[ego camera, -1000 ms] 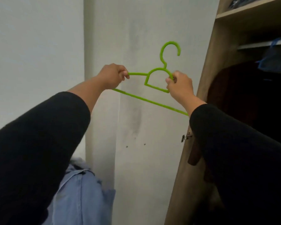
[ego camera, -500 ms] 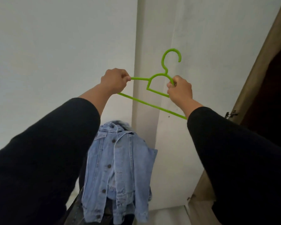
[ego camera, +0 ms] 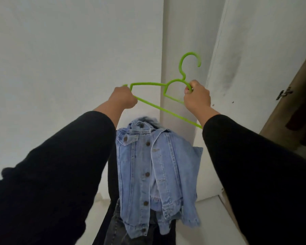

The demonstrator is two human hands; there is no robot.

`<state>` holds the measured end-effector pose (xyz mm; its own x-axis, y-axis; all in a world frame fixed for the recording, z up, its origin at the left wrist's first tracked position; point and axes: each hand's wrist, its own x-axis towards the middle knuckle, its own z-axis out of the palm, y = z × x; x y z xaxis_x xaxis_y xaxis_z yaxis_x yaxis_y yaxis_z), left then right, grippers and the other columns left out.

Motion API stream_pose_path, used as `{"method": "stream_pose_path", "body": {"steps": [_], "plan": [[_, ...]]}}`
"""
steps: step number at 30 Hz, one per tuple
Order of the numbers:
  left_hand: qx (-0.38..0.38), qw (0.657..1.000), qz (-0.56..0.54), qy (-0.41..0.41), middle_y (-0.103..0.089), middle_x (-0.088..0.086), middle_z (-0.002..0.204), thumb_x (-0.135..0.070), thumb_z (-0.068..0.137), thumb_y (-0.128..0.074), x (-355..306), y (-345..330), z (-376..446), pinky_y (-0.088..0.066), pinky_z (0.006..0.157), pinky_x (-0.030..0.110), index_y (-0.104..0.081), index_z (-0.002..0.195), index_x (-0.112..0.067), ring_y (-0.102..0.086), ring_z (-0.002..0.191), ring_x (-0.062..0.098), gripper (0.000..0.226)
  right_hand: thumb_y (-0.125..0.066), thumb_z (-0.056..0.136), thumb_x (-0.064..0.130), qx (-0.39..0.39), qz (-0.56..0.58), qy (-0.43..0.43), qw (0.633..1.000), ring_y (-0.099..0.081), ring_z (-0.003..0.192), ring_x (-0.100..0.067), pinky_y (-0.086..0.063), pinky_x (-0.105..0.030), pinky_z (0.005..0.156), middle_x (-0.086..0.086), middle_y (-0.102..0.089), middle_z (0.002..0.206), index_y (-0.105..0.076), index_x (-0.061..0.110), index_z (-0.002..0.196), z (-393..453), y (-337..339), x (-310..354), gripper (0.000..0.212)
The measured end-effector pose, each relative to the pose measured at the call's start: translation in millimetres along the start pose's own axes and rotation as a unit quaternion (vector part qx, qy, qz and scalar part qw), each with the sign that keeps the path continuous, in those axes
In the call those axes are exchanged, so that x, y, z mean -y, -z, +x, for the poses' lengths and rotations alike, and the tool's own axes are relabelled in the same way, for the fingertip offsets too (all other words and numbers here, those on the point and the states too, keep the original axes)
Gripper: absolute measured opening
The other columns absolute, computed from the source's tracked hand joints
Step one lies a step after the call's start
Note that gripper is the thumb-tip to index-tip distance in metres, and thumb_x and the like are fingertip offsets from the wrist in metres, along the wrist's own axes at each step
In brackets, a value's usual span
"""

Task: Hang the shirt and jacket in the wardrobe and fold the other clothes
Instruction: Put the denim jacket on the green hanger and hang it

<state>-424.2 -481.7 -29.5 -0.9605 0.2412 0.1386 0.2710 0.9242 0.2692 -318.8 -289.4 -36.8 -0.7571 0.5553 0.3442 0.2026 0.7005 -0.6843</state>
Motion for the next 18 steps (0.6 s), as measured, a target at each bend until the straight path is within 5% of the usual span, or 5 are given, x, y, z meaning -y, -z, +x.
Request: {"method": "stream_pose_path", "body": {"steps": [5, 11, 15, 18], "plan": [[0.097, 0.993, 0.064, -0.008, -0.054, 0.016, 0.127, -0.028, 0.096, -0.044, 17.8, -56.4, 47.4, -0.043, 0.087, 0.030, -0.048, 0.127, 0.000, -0.053, 0.116, 0.030, 0.042, -0.043, 0.093, 0.014, -0.013, -0.030, -0.048, 0.998, -0.056, 0.096, -0.037, -0.043, -0.036, 0.077, -0.017, -0.061, 0.099, -0.053, 0.014, 0.096, 17.9, -53.0, -10.3, 0.010], [0.162, 0.986, 0.044, 0.009, -0.059, 0.015, 0.122, -0.036, 0.087, -0.054, 26.7, -123.2, 89.4, -0.042, 0.075, 0.030, -0.056, 0.117, -0.005, -0.058, 0.109, 0.031, 0.043, -0.045, 0.093, 0.013, -0.011, -0.059, -0.060, 0.996, -0.056, 0.098, -0.036, -0.044, -0.036, 0.079, -0.017, -0.060, 0.099, -0.055, 0.011, 0.097, 35.2, -101.3, -31.4, 0.010], [0.193, 0.979, 0.060, 0.011, -0.050, 0.015, 0.135, -0.035, 0.092, -0.053, 24.7, -150.4, 103.0, -0.041, 0.098, 0.033, -0.048, 0.132, -0.006, -0.048, 0.124, 0.032, 0.050, -0.046, 0.093, 0.012, -0.011, -0.086, -0.060, 0.994, -0.056, 0.100, -0.035, -0.041, -0.032, 0.077, -0.019, -0.062, 0.105, -0.057, 0.008, 0.104, 41.4, -115.3, -45.6, 0.016], [0.206, 0.976, 0.064, 0.014, -0.053, 0.015, 0.132, -0.034, 0.086, -0.062, 29.2, -158.5, 109.0, -0.042, 0.096, 0.032, -0.051, 0.127, -0.006, -0.051, 0.122, 0.032, 0.051, -0.045, 0.094, 0.012, -0.013, -0.102, -0.064, 0.993, -0.056, 0.101, -0.036, -0.042, -0.033, 0.077, -0.019, -0.063, 0.106, -0.057, 0.008, 0.105, 42.8, -117.1, -51.9, 0.017]]}}
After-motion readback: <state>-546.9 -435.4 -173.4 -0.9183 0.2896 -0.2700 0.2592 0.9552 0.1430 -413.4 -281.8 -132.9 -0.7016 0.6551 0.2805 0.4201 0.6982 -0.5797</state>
